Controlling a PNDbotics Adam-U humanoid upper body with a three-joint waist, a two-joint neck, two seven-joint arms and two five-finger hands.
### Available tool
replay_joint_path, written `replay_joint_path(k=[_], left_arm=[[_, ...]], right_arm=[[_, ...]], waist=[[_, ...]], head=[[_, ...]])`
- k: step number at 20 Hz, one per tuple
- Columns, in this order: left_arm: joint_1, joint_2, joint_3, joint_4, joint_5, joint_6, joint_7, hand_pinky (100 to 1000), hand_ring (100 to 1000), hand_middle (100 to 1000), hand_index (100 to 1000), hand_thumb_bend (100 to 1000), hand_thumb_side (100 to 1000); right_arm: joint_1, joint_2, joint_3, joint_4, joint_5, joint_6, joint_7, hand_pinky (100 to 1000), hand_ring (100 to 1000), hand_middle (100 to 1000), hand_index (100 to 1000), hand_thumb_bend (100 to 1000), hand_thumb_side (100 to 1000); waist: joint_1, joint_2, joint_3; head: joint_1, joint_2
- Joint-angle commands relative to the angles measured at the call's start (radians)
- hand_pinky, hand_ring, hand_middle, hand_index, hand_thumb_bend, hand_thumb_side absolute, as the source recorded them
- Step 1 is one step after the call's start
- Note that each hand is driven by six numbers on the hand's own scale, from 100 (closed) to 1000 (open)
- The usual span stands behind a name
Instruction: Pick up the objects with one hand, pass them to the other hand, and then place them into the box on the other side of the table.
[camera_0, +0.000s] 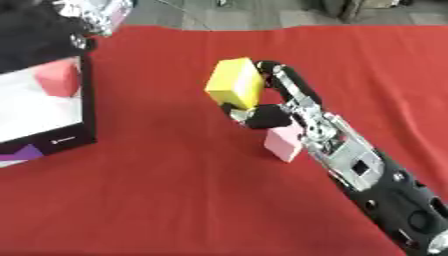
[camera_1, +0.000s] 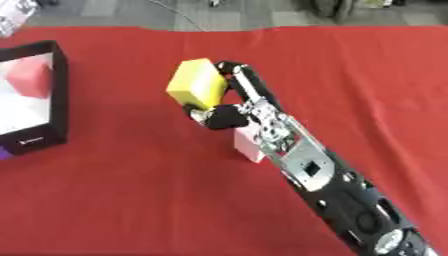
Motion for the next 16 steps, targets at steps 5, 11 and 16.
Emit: replay_joint_path(k=[5, 11, 16], left_arm=[[-0.045, -0.031, -0.034, -0.005, -0.093, 0.035, -0.105, 822, 646, 748, 749, 150, 652], [-0.066, -0.045, -0.061, 0.019, -0.172, 0.045, -0.191, 850, 699, 775, 776, 171, 646], [-0.085, -0.060, -0.086, 0.058, -0.254, 0.052, -0.271, 889, 760, 800, 828, 235, 616]], right_arm=[[-0.020, 0.041, 0.022, 0.027, 0.046, -0.053, -0.031, 812, 496, 414, 589, 100, 100], [-0.017, 0.076, 0.030, 0.055, 0.063, -0.086, -0.062, 813, 494, 413, 589, 100, 100], [-0.017, 0.100, 0.044, 0.080, 0.084, -0.115, -0.089, 813, 490, 412, 587, 100, 100]], waist=[[0.007, -0.028, 0.007], [0.009, -0.031, 0.013], [0.010, -0.033, 0.019]], head=[[0.006, 0.014], [0.007, 0.024], [0.008, 0.029]])
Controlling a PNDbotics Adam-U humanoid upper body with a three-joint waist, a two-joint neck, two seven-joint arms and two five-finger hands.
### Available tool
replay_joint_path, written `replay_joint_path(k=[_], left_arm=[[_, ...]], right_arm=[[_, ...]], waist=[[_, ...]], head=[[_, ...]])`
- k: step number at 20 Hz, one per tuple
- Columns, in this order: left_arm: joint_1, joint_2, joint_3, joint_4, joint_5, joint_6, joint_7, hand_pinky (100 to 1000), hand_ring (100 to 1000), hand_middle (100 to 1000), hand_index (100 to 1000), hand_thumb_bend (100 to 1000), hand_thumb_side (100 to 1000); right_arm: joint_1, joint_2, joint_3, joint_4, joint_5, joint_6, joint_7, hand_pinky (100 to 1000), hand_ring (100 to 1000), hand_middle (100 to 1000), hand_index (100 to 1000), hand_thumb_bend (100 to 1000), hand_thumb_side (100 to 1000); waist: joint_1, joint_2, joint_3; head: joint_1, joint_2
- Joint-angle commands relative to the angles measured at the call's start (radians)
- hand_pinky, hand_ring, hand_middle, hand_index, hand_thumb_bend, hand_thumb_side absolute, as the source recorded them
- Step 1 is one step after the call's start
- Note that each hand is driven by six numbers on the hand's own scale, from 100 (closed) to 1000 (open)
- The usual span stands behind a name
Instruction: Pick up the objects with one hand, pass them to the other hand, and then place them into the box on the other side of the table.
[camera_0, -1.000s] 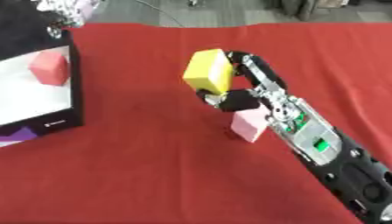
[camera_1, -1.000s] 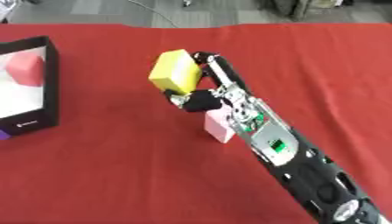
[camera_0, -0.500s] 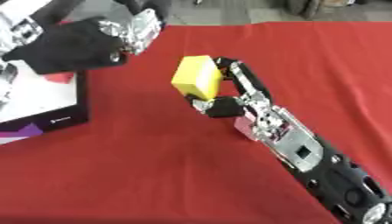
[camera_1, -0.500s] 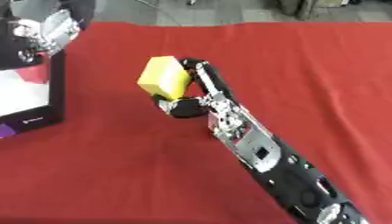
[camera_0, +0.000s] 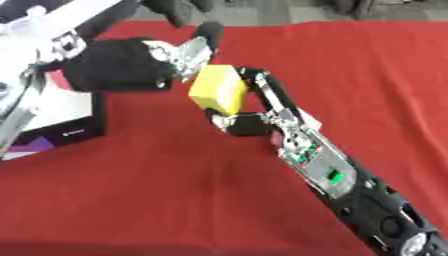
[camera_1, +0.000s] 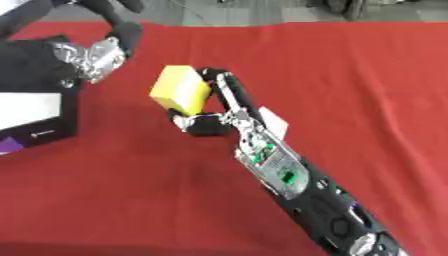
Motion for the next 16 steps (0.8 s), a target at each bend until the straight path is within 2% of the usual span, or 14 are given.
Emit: replay_joint_path(k=[1, 5, 11, 14, 16], left_arm=[[-0.029, -0.002, -0.005, 0.019, -0.055, 0.004, -0.053, 896, 770, 803, 835, 250, 609], [-0.044, -0.020, -0.019, 0.057, -0.126, 0.003, -0.123, 917, 808, 813, 855, 319, 590], [-0.065, -0.067, -0.038, 0.103, -0.262, -0.026, -0.255, 929, 836, 822, 866, 345, 597], [-0.073, -0.084, -0.044, 0.130, -0.295, -0.041, -0.293, 935, 848, 827, 871, 350, 564], [-0.081, -0.094, -0.047, 0.144, -0.315, -0.055, -0.311, 939, 860, 830, 874, 374, 510]], right_arm=[[-0.013, 0.010, 0.006, 0.003, 0.019, -0.022, -0.013, 814, 488, 411, 587, 100, 100], [-0.010, 0.017, 0.013, 0.014, 0.027, -0.044, -0.029, 813, 484, 410, 586, 100, 100], [-0.007, 0.030, 0.022, 0.026, 0.028, -0.069, -0.045, 815, 483, 411, 588, 100, 100], [-0.007, 0.039, 0.025, 0.032, 0.023, -0.083, -0.068, 814, 483, 412, 590, 100, 100], [-0.007, 0.044, 0.030, 0.038, 0.019, -0.092, -0.089, 814, 483, 412, 590, 100, 100]], waist=[[0.003, -0.028, 0.003], [0.003, -0.028, 0.004], [0.004, -0.028, 0.007], [0.006, -0.028, 0.008], [0.007, -0.029, 0.010]], head=[[0.002, 0.004], [0.003, 0.009], [0.004, 0.015], [0.005, 0.015], [0.004, 0.015]])
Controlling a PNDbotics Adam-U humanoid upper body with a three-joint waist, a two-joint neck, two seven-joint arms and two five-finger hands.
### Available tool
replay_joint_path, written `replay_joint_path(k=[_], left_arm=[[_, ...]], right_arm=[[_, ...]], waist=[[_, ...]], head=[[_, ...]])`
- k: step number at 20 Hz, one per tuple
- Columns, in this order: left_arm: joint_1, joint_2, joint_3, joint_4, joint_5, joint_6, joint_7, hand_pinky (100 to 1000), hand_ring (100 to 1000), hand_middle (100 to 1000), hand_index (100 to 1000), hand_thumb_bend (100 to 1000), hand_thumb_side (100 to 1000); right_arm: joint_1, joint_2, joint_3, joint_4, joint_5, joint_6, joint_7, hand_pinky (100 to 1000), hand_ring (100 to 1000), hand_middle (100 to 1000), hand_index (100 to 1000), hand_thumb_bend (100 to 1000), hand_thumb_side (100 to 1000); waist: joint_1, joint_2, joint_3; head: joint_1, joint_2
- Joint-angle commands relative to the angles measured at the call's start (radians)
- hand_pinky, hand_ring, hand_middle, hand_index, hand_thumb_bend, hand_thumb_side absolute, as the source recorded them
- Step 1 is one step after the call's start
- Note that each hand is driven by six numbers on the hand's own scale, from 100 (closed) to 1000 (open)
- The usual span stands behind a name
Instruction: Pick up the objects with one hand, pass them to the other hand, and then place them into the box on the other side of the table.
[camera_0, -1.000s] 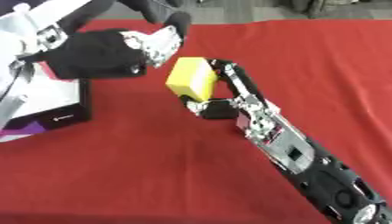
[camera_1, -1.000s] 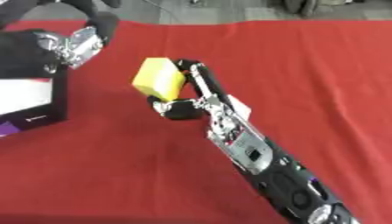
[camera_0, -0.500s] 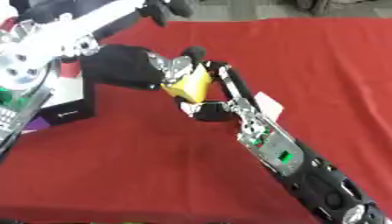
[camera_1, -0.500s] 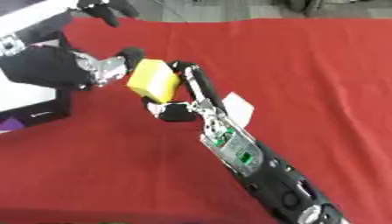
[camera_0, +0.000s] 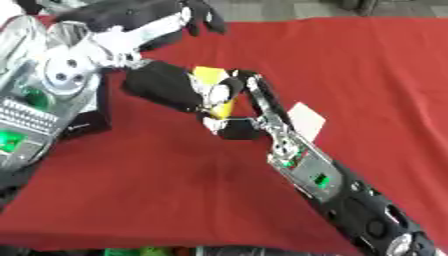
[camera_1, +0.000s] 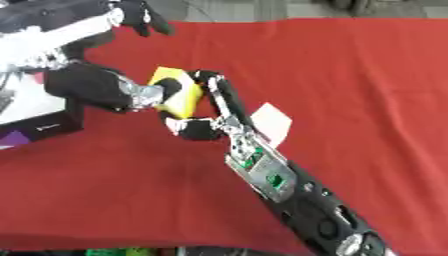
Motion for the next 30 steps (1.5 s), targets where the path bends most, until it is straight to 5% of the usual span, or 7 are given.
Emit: replay_joint_path(k=[1, 11, 22, 30], left_arm=[[-0.032, -0.009, 0.000, 0.014, -0.038, -0.012, -0.044, 942, 867, 831, 876, 402, 482], [-0.048, -0.045, -0.016, 0.125, -0.190, -0.134, -0.117, 959, 923, 847, 903, 557, 311], [-0.034, -0.062, -0.015, 0.226, -0.266, -0.195, -0.113, 954, 930, 849, 908, 474, 149], [-0.026, -0.070, -0.013, 0.255, -0.280, -0.191, -0.068, 944, 919, 842, 887, 439, 145]], right_arm=[[-0.013, 0.008, 0.006, -0.001, -0.005, -0.016, -0.029, 813, 483, 412, 590, 100, 100], [-0.016, 0.014, 0.028, 0.000, 0.014, -0.063, -0.037, 811, 481, 410, 588, 100, 100], [-0.016, 0.012, 0.038, -0.013, 0.033, -0.128, -0.037, 808, 478, 408, 585, 100, 100], [-0.013, 0.010, 0.047, -0.014, 0.058, -0.164, 0.016, 808, 480, 407, 584, 100, 100]], waist=[[0.003, -0.027, 0.003], [0.003, -0.026, 0.006], [0.003, -0.024, 0.001], [0.002, -0.023, -0.001]], head=[[0.001, 0.005], [0.004, 0.005], [0.005, 0.001], [0.007, -0.002]])
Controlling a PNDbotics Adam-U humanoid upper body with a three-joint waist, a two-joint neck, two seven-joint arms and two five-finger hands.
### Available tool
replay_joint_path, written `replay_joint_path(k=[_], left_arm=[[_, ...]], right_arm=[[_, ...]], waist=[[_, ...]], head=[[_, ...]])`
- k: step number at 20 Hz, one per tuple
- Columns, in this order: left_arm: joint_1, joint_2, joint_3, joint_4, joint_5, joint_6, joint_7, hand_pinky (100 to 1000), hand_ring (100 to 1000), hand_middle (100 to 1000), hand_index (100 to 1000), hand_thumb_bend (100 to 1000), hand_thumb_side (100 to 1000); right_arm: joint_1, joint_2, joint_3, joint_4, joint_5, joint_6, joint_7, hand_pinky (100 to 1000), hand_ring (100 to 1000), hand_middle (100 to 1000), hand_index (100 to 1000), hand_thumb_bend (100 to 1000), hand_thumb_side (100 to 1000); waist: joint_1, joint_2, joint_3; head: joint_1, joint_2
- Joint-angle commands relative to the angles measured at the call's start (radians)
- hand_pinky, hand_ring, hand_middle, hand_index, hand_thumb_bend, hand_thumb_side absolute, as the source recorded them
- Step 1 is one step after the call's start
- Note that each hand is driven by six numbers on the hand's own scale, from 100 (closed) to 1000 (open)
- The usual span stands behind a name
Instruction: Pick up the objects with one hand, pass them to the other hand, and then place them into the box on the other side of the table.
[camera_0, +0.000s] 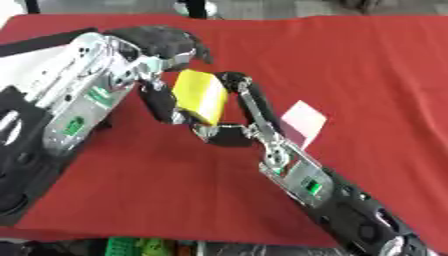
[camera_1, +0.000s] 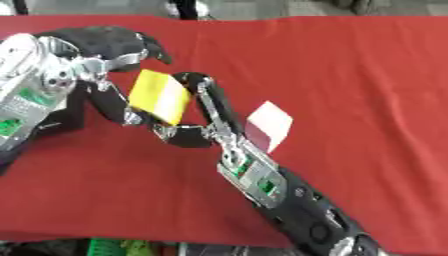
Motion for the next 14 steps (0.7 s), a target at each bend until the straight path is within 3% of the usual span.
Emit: replay_joint_path(k=[1, 14], left_arm=[[-0.012, -0.002, 0.014, 0.005, -0.009, 0.004, 0.018, 942, 918, 840, 876, 428, 144], [-0.004, -0.006, 0.010, 0.027, -0.006, 0.007, 0.029, 910, 898, 779, 776, 354, 115]], right_arm=[[-0.009, -0.004, 0.002, -0.026, 0.017, -0.018, 0.021, 808, 480, 407, 584, 100, 100], [0.004, -0.027, 0.006, -0.052, 0.005, -0.011, 0.028, 804, 475, 401, 581, 100, 100]], waist=[[0.000, -0.023, -0.001], [-0.001, -0.022, -0.002]], head=[[0.004, -0.006], [0.004, -0.007]])
